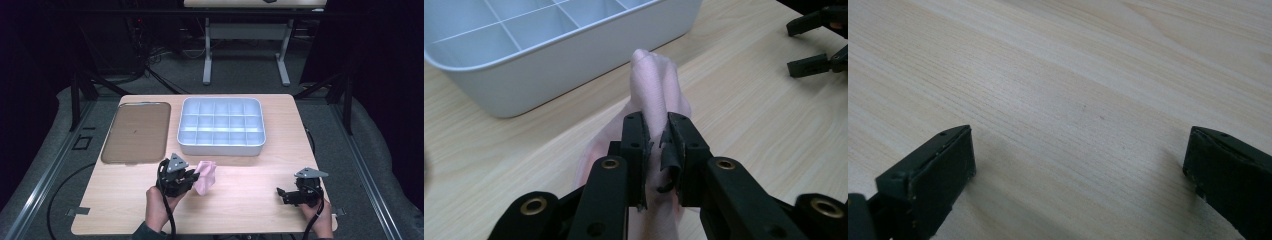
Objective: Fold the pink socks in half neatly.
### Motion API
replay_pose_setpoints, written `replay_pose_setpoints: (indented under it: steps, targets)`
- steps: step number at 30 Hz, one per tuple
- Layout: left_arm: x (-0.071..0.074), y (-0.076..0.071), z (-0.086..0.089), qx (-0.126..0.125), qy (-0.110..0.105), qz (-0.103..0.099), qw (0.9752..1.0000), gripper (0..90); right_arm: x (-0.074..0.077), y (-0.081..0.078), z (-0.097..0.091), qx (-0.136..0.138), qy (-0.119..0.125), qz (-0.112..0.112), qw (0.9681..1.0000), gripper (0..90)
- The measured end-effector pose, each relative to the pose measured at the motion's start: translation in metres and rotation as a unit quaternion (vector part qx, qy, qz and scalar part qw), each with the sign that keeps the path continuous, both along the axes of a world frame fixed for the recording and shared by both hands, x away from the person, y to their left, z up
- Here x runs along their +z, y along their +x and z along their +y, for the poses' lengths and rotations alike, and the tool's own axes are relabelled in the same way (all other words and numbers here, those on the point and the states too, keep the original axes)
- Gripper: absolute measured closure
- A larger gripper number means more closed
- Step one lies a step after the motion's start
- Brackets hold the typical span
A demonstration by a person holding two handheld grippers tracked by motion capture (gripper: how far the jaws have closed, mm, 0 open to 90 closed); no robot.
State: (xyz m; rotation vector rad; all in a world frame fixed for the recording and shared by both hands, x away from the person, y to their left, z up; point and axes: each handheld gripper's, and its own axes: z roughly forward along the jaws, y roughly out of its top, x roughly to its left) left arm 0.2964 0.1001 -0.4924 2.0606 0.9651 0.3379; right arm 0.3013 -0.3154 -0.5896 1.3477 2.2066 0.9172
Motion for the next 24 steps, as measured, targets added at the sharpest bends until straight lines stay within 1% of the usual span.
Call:
replay_pose_setpoints:
  steps: [1,2,3,4,6,7,8,9,10,11,12,13,14,15,16,17,18,19,20,21,23,24]
  targets:
    - [-0.001,0.001,-0.004,-0.003,-0.002,0.003,1.0,78.5,0.0,0.0,0.0,0.0,0.0,0.0,1.0,0.0]
    - [-0.001,0.001,-0.004,-0.003,-0.002,0.003,1.0,78.4,0.0,0.0,0.0,0.0,0.0,0.0,1.0,0.0]
    - [-0.002,0.003,-0.012,-0.014,-0.004,0.007,0.9999,78.4,0.0,0.0,0.0,0.0,0.0,0.0,1.0,0.0]
    - [-0.003,0.004,-0.017,-0.02,-0.004,0.015,0.9997,78.3,0.0,0.0,0.0,0.001,-0.002,0.001,1.0,0.0]
    - [-0.007,0.007,-0.028,-0.033,-0.007,0.021,0.9992,78.2,0.0,0.0,0.0,0.0,0.0,0.0,1.0,0.0]
    - [-0.007,0.007,-0.028,-0.033,-0.007,0.021,0.9992,78.1,0.0,0.0,0.0,0.0,0.0,0.0,1.0,0.0]
    - [-0.009,0.008,-0.034,-0.039,-0.005,0.028,0.9989,78.1,0.0,0.0,0.0,0.001,-0.002,0.001,1.0,0.0]
    - [-0.016,0.011,-0.046,-0.045,0.001,0.036,0.9983,77.9,0.0,0.0,0.0,0.001,-0.002,0.001,1.0,0.0]
    - [-0.019,0.013,-0.051,-0.051,0.008,0.04,0.9979,77.9,0.0,0.0,0.0,0.001,-0.002,0.001,1.0,0.0]
    - [-0.019,0.013,-0.051,-0.051,0.008,0.04,0.9979,77.9,0.0,0.0,0.0,0.001,-0.002,0.001,1.0,0.0]
    - [-0.029,0.017,-0.06,-0.055,0.016,0.05,0.9971,77.8,0.0,0.0,0.0,0.001,-0.002,0.001,1.0,0.0]
    - [-0.033,0.018,-0.064,-0.054,0.021,0.053,0.9969,77.4,0.0,0.0,0.0,0.001,-0.002,0.001,1.0,0.0]
    - [-0.033,0.018,-0.064,-0.054,0.021,0.053,0.9969,77.1,0.0,0.0,0.0,0.001,-0.002,0.001,1.0,0.0]
    - [-0.038,0.02,-0.067,-0.054,0.021,0.056,0.9968,76.6,0.0,0.0,0.0,0.0,0.0,0.0,1.0,0.0]
    - [-0.046,0.022,-0.071,-0.056,0.029,0.063,0.996,75.6,0.0,0.0,0.0,0.0,0.0,0.0,1.0,0.0]
    - [-0.046,0.022,-0.071,-0.056,0.029,0.063,0.996,74.5,0.0,0.0,0.0,0.0,0.0,0.0,1.0,0.0]
    - [-0.054,0.025,-0.075,-0.057,0.036,0.073,0.995,71.7,0.0,0.0,0.0,0.0,0.0,0.0,1.0,0.0]
    - [-0.054,0.025,-0.075,-0.057,0.036,0.073,0.995,67.5,0.0,0.0,0.0,0.0,0.0,0.0,1.0,0.0]
    - [-0.058,0.026,-0.076,-0.057,0.038,0.076,0.9948,61.8,0.0,0.0,0.0,0.0,0.0,0.0,1.0,0.0]
    - [-0.058,0.026,-0.076,-0.057,0.038,0.076,0.9948,54.9,0.0,0.0,0.0,0.0,0.0,0.0,1.0,0.0]
    - [-0.055,0.024,-0.071,-0.049,0.029,0.067,0.9961,43.2,0.001,0.0,0.0,0.001,-0.003,0.003,1.0,0.0]
    - [-0.052,0.023,-0.067,-0.047,0.024,0.064,0.9966,39.0,0.001,0.0,0.0,0.001,-0.003,0.003,1.0,0.0]
